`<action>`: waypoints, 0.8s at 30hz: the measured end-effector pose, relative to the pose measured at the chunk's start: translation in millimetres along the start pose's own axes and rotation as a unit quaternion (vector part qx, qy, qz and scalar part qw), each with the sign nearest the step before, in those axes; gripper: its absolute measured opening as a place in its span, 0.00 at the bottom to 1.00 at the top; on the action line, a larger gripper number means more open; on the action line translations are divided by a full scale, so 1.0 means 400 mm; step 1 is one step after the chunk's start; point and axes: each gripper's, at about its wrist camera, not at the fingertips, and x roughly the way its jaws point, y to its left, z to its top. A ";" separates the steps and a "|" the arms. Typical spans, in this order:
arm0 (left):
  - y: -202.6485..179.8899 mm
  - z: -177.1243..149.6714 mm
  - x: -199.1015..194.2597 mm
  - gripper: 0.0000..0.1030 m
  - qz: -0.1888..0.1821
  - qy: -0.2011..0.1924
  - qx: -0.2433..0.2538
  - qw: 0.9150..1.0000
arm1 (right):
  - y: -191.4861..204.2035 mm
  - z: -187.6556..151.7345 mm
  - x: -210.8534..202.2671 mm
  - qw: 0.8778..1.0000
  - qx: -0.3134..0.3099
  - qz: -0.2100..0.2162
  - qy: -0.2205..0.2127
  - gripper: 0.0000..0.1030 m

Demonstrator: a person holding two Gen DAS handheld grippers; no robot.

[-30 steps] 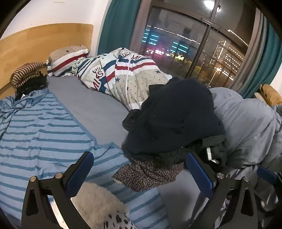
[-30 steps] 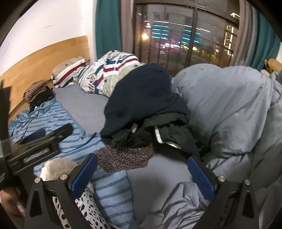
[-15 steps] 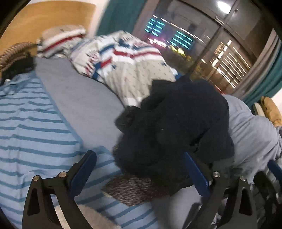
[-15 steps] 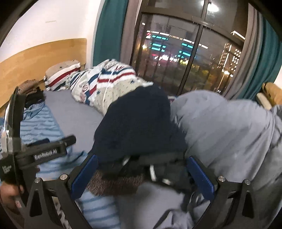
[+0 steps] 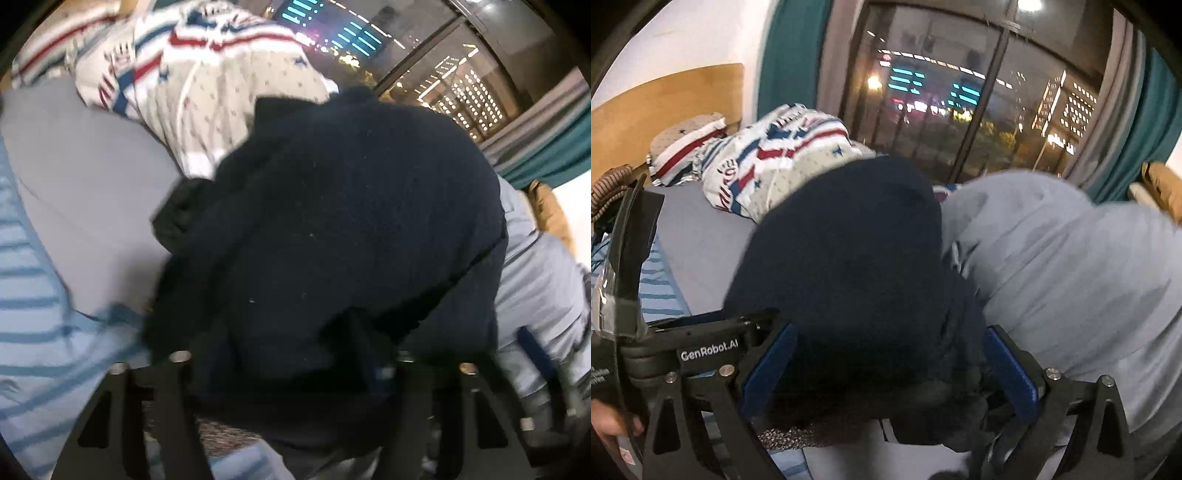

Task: Fold clothes
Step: 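Reach both grippers to the navy fleece and grasp it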

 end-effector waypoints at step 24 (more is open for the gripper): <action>0.039 -0.020 0.006 0.23 0.035 0.037 -0.036 0.998 | 0.022 -0.012 0.199 0.998 -0.020 0.005 0.053 1.00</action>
